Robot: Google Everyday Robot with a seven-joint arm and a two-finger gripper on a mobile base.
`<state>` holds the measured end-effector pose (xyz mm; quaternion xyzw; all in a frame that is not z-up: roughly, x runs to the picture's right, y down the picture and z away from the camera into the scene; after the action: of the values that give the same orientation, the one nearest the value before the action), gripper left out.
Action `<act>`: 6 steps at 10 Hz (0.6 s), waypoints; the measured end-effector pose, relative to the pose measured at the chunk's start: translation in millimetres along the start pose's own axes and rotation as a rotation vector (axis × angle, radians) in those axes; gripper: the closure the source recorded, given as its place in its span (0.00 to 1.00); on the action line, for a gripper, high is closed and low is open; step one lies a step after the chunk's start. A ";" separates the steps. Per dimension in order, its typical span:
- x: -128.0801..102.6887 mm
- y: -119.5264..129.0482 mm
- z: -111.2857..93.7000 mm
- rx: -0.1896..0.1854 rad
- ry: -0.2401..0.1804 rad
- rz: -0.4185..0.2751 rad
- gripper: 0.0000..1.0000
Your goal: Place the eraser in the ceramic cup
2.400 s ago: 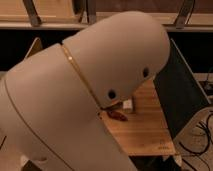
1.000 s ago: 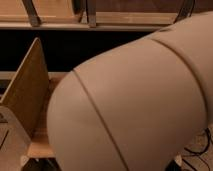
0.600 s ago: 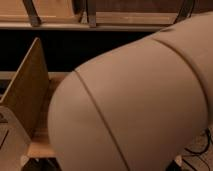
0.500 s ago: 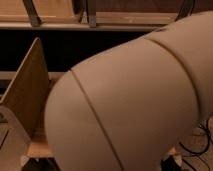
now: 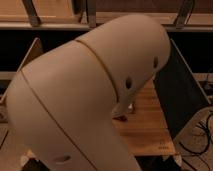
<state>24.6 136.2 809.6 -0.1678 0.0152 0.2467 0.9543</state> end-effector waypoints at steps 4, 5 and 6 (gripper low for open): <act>2.0 -0.1 1.4 -0.004 0.002 -0.003 0.20; -0.3 9.1 10.6 -0.035 0.005 -0.025 0.20; -8.3 24.3 20.4 -0.078 0.000 -0.053 0.20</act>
<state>4.6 159.0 822.1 -0.2053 0.0010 0.2219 0.9532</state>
